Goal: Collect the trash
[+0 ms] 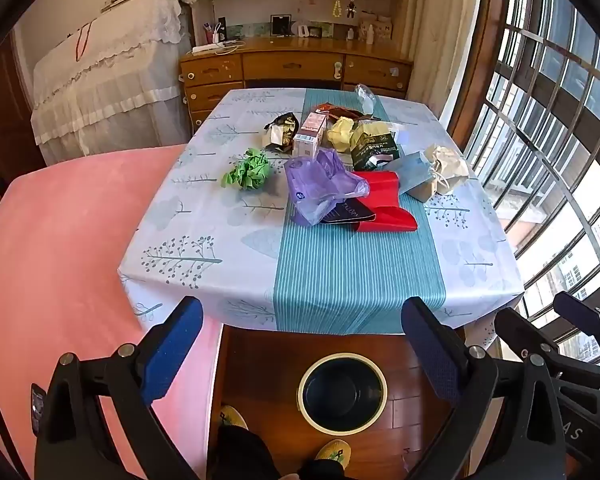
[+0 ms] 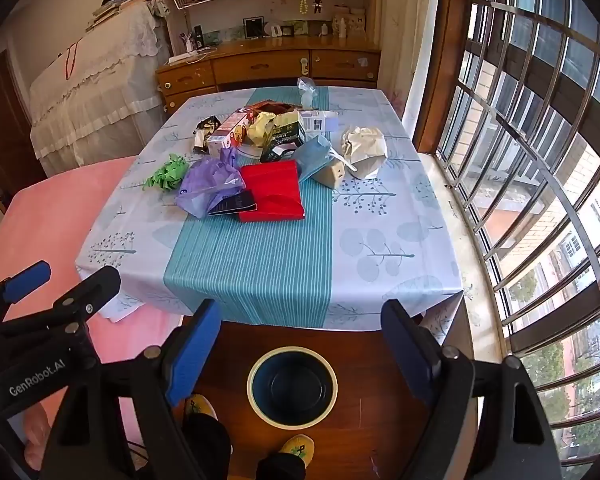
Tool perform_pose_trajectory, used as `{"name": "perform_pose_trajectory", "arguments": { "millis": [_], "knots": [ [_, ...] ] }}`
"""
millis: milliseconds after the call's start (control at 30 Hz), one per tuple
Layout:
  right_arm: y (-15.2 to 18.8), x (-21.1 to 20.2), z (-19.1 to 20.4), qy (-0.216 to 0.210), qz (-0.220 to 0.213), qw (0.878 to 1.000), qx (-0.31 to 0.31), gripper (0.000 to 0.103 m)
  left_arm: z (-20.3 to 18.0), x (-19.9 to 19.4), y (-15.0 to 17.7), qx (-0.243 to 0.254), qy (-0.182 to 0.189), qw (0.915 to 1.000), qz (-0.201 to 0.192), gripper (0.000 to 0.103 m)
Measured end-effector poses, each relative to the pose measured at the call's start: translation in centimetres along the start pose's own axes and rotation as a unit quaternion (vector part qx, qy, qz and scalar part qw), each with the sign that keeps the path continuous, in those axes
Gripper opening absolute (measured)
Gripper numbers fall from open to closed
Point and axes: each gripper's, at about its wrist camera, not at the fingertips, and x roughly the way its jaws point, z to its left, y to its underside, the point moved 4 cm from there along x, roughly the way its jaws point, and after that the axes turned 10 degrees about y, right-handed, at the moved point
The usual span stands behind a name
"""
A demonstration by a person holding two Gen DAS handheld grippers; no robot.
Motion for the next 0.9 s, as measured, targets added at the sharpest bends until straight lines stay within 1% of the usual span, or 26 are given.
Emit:
{"name": "perform_pose_trajectory", "arguments": {
  "millis": [233, 267, 467, 567, 633, 900],
  "knots": [
    [0.1, -0.2, -0.3, -0.003, 0.002, 1.000, 0.002, 0.083, 0.2, 0.4, -0.1, -0.001, -0.001, 1.0000, 0.003, 0.099],
    [0.0, -0.2, -0.3, -0.003, 0.001, 1.000, 0.002, 0.083, -0.4, 0.0, -0.5, 0.002, -0.004, 1.0000, -0.005, 0.099],
    [0.1, -0.3, -0.4, -0.005, 0.001, 1.000, 0.005, 0.083, -0.9, -0.8, -0.6, -0.001, 0.001, 1.0000, -0.001, 0.098],
    [0.1, -0.1, -0.7, -0.003, 0.002, 1.000, 0.006, 0.083, -0.6, -0.3, 0.3, 0.000, 0.004, 1.0000, -0.001, 0.098],
    [0.3, -0.2, -1.3, -0.002, 0.002, 1.000, 0.008, 0.083, -0.8, -0.3, 0.3, 0.002, 0.005, 1.0000, 0.000, 0.098],
    [0.0, 0.5, -1.3, 0.003, 0.008, 1.000, 0.015, 0.083, -1.0, 0.0, 0.0, 0.009, 0.008, 0.9999, 0.002, 0.098]
  ]
}}
